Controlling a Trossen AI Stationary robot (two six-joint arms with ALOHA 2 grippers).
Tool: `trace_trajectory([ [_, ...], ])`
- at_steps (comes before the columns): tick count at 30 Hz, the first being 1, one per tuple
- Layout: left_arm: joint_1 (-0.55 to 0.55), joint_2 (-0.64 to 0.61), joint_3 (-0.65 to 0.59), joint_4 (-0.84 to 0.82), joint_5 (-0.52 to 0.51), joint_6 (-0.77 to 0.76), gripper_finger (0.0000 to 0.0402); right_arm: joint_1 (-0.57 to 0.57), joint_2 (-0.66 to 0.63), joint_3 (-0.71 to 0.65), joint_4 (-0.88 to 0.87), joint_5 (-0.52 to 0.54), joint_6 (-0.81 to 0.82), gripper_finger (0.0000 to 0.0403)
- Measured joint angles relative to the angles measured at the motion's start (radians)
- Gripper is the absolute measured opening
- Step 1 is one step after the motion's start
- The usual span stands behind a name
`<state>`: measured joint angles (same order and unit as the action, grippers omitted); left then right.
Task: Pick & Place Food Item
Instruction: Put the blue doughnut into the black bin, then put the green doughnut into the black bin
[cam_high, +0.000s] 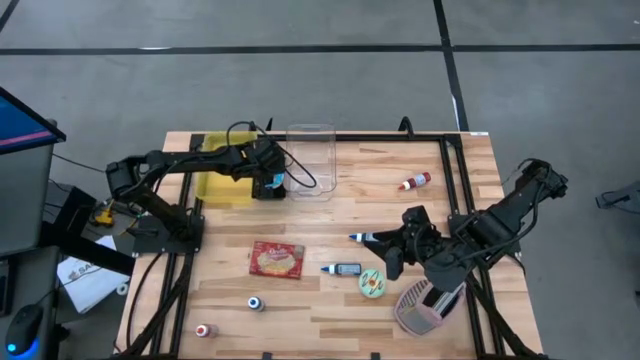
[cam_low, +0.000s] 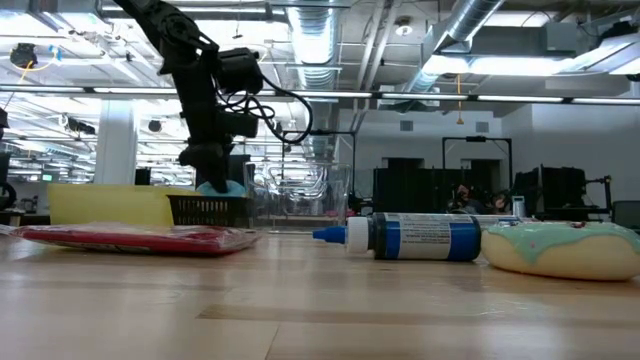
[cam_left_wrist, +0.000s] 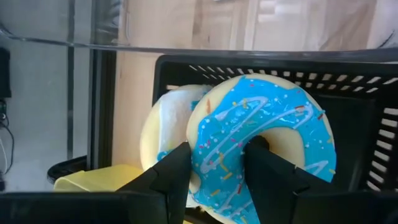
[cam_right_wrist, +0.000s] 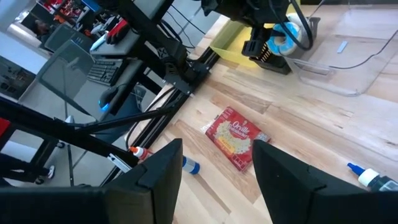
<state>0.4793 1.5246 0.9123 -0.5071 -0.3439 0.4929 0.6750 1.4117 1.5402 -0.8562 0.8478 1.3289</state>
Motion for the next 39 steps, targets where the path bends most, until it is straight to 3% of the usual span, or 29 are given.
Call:
trace_trajectory([
  [5,0.000,0.000,0.000,-0.008,-0.003,0.000,0.0151,0.000,0.000,0.000,-0.003,0.000,0.007,0.0187],
  [14,0.000,0.000,0.000,-0.008,-0.035,0.001,0.0212,0.001,0.000,0.000,-0.003,0.000,0.008,0.0187],
  [21,0.000,-0.020,0.000,-0.008,-0.060,0.006,0.0224,0.002,0.000,0.000,-0.003,0.000,0.008,0.0187],
  [33,-0.010,-0.297,0.001,-0.041,-0.064,-0.034,0.0223,0.001,0.000,0.002,-0.017,-0.003,-0.001,0.0187],
  [39,-0.135,-0.468,0.001,-0.066,0.078,-0.248,0.0219,0.032,0.000,-0.029,-0.111,-0.095,0.054,0.0187],
])
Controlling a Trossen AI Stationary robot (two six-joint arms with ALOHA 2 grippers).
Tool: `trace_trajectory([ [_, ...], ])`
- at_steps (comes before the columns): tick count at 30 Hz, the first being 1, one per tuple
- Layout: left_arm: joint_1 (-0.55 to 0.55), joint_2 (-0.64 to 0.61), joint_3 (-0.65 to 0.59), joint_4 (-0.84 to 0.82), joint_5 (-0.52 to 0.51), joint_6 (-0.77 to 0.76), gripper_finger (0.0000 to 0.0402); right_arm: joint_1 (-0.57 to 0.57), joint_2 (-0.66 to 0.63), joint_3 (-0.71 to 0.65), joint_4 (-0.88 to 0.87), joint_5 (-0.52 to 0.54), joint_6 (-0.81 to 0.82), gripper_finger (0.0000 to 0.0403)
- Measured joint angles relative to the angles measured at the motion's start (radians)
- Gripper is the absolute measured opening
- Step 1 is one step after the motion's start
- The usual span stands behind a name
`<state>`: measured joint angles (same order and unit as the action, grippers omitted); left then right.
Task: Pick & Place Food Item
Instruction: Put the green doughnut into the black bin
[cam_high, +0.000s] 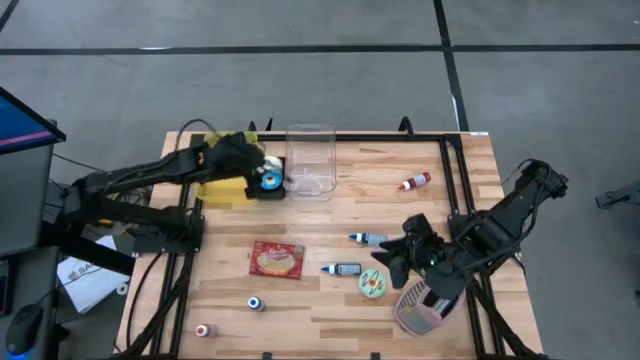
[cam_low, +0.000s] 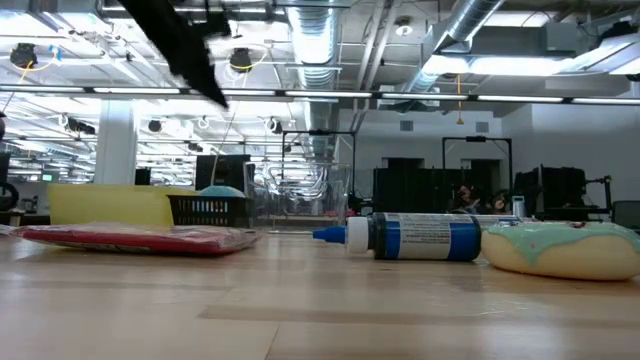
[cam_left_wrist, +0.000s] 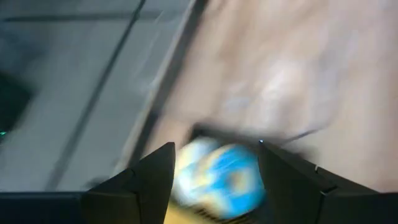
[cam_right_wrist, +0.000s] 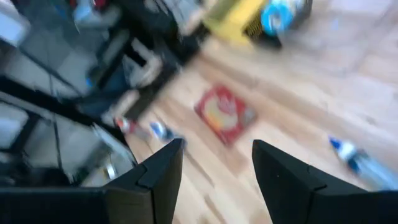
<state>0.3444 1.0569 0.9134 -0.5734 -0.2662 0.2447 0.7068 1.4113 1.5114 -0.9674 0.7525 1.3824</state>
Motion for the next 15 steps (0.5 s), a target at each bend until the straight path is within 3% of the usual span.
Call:
trace_trajectory([
  [3,-0.117,-0.084,0.000,0.040,0.102,-0.077,0.0216,-0.009,0.000,-0.037,-0.076,-0.142,0.094,0.0187],
  [5,-0.227,-0.131,0.003,0.097,0.094,-0.135,0.0213,-0.028,0.000,-0.083,-0.084,-0.252,0.147,0.0187],
  [10,-0.503,-0.151,0.068,0.240,-0.174,-0.177,0.0209,-0.092,0.009,-0.201,-0.002,-0.453,0.128,0.0187],
  [12,-0.573,-0.132,0.110,0.256,-0.286,-0.175,0.0212,-0.136,0.025,-0.235,0.011,-0.547,0.088,0.0187],
  [15,-0.630,-0.091,0.169,0.253,-0.365,-0.174,0.0220,-0.206,0.080,-0.239,0.007,-0.643,0.000,0.0187],
])
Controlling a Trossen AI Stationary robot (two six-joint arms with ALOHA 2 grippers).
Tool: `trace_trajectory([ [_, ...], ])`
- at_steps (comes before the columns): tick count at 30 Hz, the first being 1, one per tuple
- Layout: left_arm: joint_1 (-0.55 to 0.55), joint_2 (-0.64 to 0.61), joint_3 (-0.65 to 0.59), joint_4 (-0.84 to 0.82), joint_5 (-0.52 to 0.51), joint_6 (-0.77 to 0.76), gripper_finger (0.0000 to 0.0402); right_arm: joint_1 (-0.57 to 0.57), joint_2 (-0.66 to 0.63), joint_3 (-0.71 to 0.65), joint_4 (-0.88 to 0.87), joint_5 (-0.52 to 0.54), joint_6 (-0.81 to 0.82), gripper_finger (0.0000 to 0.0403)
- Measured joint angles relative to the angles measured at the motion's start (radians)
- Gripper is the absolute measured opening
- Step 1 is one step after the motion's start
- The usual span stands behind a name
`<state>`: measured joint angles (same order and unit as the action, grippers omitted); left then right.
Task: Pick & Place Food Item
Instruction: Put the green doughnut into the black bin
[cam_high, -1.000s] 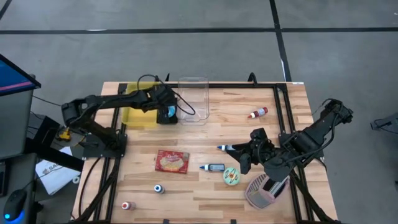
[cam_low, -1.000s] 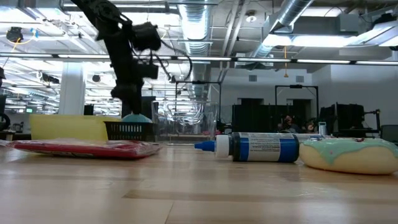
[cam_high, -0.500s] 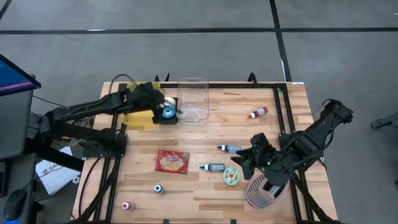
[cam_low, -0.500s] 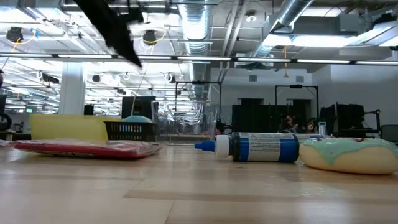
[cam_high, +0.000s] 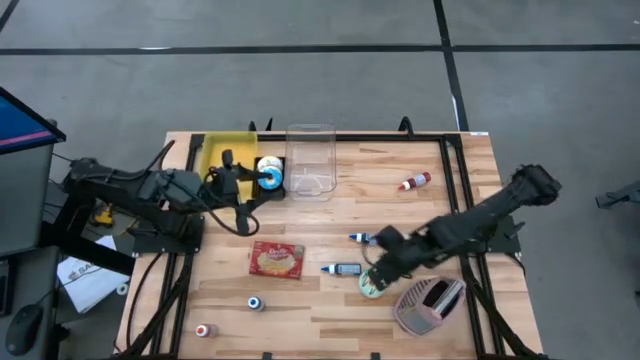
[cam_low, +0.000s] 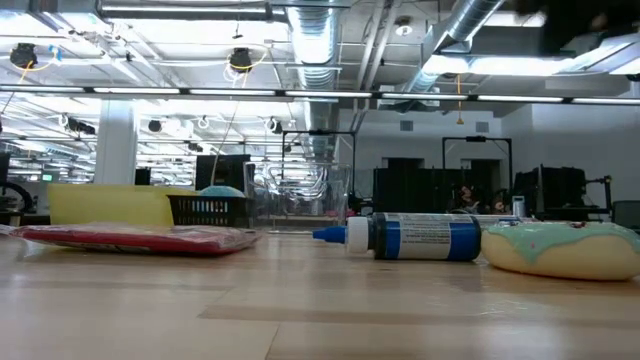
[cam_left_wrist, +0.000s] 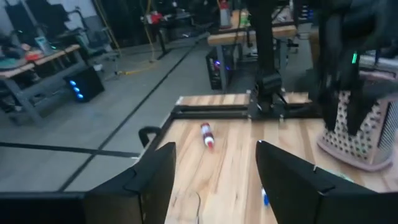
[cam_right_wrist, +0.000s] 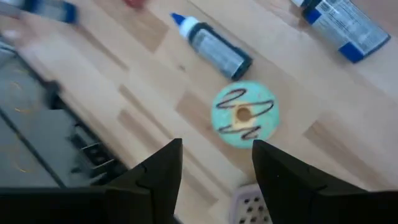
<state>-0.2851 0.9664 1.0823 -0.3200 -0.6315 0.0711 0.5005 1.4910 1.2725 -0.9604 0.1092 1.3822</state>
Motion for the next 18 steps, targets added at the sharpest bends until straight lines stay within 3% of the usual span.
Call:
trace_trajectory([
  [9,-0.025,0.097,0.095,-0.002,-0.017,0.027,0.0230,-0.128,0.181,0.000,-0.029,-0.207,-0.201,0.0211],
  [18,-0.025,0.084,0.100,0.003,0.009,0.029,0.0232,-0.141,0.325,0.000,-0.018,-0.265,-0.280,0.0257],
])
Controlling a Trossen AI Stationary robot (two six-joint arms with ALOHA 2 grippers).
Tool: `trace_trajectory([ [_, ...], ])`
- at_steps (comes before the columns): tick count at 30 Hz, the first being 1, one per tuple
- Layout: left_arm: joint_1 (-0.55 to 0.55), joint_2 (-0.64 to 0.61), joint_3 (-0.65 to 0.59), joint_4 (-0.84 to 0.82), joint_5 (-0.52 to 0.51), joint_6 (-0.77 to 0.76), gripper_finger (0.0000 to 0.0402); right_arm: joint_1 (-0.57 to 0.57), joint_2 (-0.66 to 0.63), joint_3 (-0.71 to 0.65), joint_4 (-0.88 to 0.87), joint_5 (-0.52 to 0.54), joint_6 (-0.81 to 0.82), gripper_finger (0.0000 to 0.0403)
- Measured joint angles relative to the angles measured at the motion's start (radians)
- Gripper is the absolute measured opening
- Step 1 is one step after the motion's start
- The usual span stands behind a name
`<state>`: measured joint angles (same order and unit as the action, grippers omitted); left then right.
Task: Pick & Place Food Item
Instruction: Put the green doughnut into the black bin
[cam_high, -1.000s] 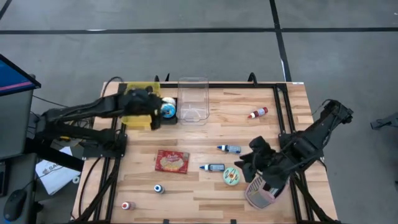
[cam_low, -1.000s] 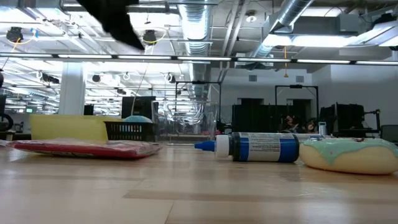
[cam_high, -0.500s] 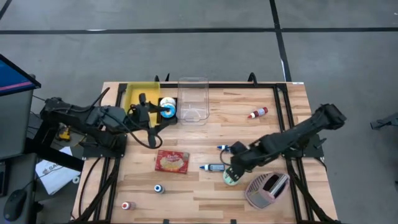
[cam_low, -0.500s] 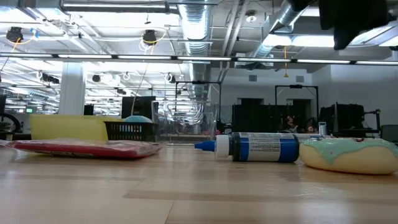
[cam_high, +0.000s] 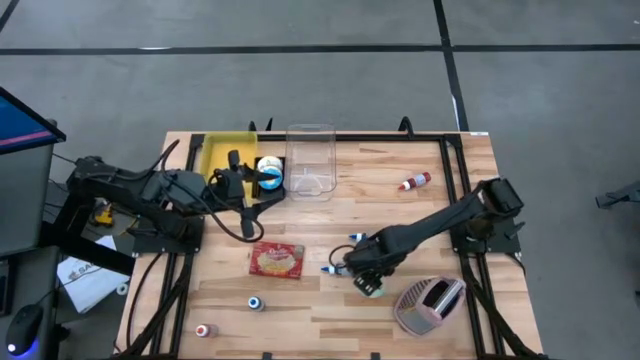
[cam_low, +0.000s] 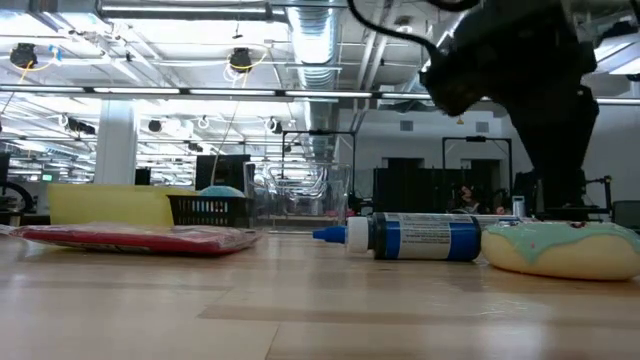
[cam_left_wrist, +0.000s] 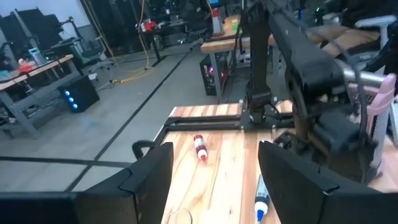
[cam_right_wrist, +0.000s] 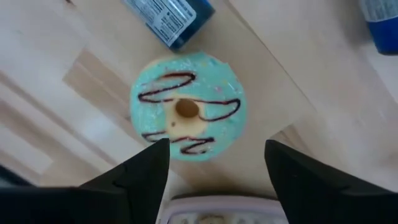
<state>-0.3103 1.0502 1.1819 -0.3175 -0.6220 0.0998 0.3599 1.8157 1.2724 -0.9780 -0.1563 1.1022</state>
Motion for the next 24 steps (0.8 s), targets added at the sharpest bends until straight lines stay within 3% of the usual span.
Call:
trace_trajectory([
  [5,-0.005,-0.009,-0.001,-0.002,0.008,0.000,0.0232,0.013,0.051,0.000,0.027,0.005,-0.004,0.0261],
  [13,-0.009,-0.012,-0.001,-0.004,0.020,0.000,0.0232,0.012,0.072,-0.001,0.028,0.105,-0.019,0.0261],
  [24,-0.009,-0.012,-0.001,-0.004,0.032,-0.007,0.0232,0.052,0.069,-0.103,0.147,0.080,0.047,0.0260],
])
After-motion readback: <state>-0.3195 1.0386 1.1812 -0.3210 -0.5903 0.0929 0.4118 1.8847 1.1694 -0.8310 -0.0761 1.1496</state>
